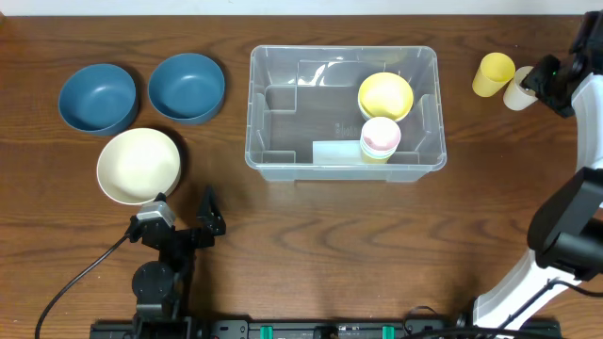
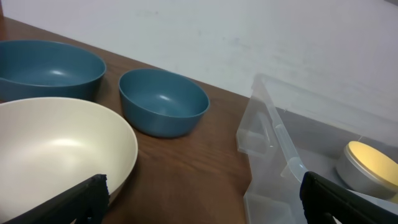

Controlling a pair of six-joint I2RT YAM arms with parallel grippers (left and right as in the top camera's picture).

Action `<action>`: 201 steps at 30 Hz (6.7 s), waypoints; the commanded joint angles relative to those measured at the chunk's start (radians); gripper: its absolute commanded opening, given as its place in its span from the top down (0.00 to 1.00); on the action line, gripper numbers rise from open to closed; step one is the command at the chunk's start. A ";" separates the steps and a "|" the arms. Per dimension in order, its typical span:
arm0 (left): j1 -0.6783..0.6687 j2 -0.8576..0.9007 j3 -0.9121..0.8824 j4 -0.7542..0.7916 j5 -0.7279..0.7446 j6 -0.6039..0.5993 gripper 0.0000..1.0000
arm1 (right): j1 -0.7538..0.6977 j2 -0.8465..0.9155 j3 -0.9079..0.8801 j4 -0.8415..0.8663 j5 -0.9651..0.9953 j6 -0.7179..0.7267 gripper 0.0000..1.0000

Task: Pack container
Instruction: 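Move the right gripper to the white cup and grasp its rim, then carry the white cup and stack it onto the cups in the container, then move the right gripper to the last yellow cup and grasp it, then carry the yellow cup and stack it onto the cup stack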

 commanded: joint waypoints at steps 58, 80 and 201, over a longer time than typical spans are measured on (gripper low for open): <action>-0.001 -0.006 -0.018 -0.038 -0.029 0.017 0.02 | -0.047 -0.113 0.012 -0.176 -0.024 0.017 0.99; -0.001 -0.006 -0.018 -0.038 -0.030 0.017 0.02 | 0.298 -0.484 0.011 -0.466 -0.397 -0.139 0.99; -0.001 -0.006 -0.018 -0.038 -0.030 0.017 0.02 | 0.087 -0.388 -0.106 -0.024 -0.202 0.028 0.99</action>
